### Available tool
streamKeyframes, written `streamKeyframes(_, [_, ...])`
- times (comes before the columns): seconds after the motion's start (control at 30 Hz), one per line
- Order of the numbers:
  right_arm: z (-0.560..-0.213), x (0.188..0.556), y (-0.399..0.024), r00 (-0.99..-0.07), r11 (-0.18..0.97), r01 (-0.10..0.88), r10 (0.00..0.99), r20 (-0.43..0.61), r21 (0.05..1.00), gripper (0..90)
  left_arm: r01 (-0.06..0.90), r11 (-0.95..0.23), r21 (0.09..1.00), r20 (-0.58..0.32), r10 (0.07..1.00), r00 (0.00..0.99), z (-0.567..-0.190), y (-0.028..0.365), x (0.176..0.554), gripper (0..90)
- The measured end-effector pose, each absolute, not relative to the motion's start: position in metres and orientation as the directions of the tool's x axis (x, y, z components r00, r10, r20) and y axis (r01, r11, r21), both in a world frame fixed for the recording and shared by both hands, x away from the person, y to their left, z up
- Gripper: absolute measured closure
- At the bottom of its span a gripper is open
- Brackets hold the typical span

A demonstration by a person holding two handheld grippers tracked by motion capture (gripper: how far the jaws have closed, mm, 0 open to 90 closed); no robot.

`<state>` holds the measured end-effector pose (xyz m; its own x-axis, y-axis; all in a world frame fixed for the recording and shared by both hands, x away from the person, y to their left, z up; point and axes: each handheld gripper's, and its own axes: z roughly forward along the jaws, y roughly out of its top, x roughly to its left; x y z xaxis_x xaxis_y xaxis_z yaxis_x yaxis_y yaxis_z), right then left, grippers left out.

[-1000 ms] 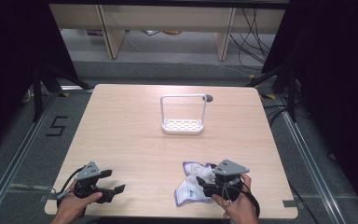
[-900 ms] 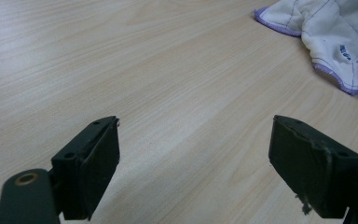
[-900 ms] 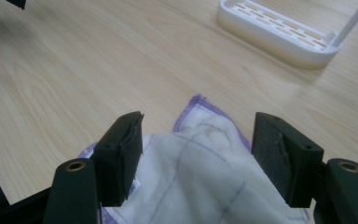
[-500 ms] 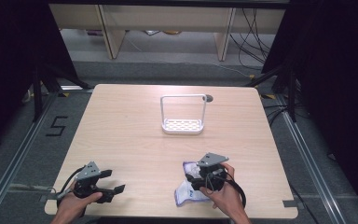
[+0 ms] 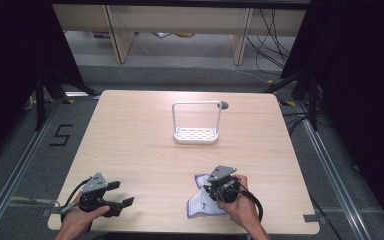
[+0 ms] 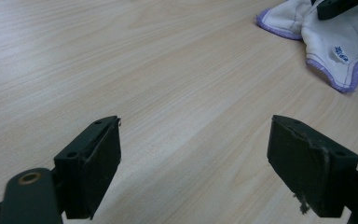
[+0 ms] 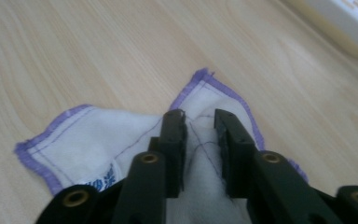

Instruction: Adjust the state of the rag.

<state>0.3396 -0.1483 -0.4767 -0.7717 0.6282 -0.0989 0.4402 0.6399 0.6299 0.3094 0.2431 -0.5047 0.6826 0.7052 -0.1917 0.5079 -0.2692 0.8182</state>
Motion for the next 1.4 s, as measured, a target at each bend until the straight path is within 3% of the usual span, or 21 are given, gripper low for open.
streamKeyframes(0.13, [-0.459, 0.34, -0.148, -0.791, 0.616, 0.393, 0.605, -0.091, 0.683, 82.6, 0.518, -0.273, 0.81, -0.191, 0.713, 0.675, -0.504, 0.244, 0.309, 17.0])
streamKeyframes(0.4, [-0.41, 0.342, -0.132, -0.843, 0.583, 0.268, 0.527, -0.106, 0.767, 84.7, 0.513, -0.264, 0.817, -0.191, 0.716, 0.672, -0.504, 0.246, 0.31, 17.2])
streamKeyframes(0.77, [-0.347, 0.36, -0.106, -0.89, 0.428, 0.139, 0.449, -0.077, 0.893, 85.1, 0.516, -0.244, 0.821, -0.197, 0.727, 0.657, -0.502, 0.249, 0.31, 17.3])
streamKeyframes(0.9, [-0.362, 0.359, -0.115, -0.904, 0.44, 0.124, 0.419, -0.082, 0.889, 85.0, 0.511, -0.245, 0.824, -0.196, 0.723, 0.662, -0.502, 0.249, 0.31, 17.3])
streamKeyframes(1.17, [-0.44, 0.357, -0.178, -0.846, 0.479, 0.334, 0.533, 0.034, 0.811, 84.1, 0.515, -0.263, 0.816, -0.19, 0.719, 0.668, -0.503, 0.246, 0.31, 17.3])
streamKeyframes(1.27, [-0.453, 0.353, -0.196, -0.815, 0.459, 0.391, 0.575, 0.069, 0.798, 82.6, 0.511, -0.261, 0.819, -0.192, 0.714, 0.673, -0.505, 0.244, 0.31, 17.3])
streamKeyframes(1.4, [-0.465, 0.349, -0.209, -0.791, 0.49, 0.413, 0.611, 0.035, 0.768, 81.2, 0.51, -0.27, 0.817, -0.194, 0.704, 0.684, -0.504, 0.24, 0.309, 17.3])
